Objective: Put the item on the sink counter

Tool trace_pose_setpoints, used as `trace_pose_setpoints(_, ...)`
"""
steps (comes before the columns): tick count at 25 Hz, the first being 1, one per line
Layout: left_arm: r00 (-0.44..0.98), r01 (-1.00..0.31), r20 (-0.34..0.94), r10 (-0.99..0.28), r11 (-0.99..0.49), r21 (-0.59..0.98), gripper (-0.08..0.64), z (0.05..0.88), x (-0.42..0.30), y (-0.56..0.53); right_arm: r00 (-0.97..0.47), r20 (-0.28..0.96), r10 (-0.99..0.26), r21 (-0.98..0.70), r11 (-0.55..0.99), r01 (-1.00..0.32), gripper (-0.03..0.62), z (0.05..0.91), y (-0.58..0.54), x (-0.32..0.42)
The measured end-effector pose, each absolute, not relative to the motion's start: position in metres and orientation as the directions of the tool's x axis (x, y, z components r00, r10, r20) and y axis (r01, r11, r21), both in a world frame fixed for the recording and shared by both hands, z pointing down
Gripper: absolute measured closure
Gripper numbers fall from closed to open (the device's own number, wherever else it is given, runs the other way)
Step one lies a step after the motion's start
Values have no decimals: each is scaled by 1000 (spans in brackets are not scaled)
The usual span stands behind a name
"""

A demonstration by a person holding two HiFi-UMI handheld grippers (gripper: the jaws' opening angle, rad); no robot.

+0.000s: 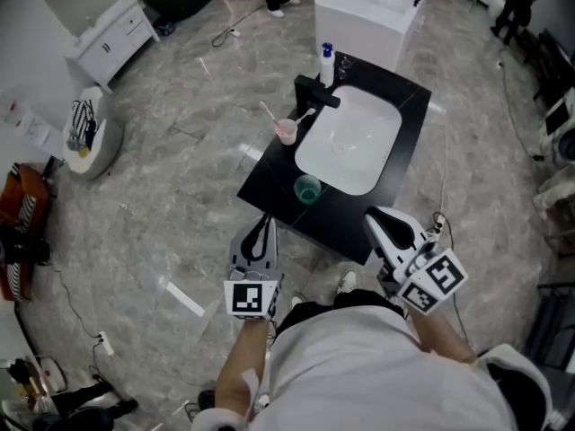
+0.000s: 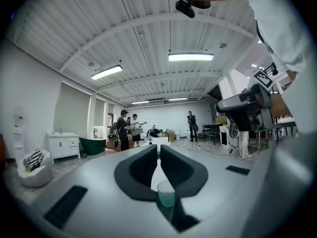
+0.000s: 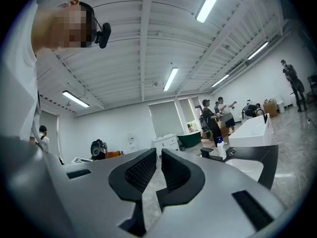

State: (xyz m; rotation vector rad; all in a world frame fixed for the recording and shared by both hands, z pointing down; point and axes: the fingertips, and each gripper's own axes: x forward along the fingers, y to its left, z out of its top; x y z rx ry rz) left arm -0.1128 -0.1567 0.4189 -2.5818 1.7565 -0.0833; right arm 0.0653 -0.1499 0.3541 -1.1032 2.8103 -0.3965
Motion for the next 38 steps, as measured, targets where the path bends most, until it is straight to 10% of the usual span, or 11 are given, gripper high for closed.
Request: trace_pose_setpoints(38, 224, -971, 31, -974, -220, 97, 558, 394, -135, -101, -736, 43, -676, -150, 724, -674, 535, 353, -172, 66)
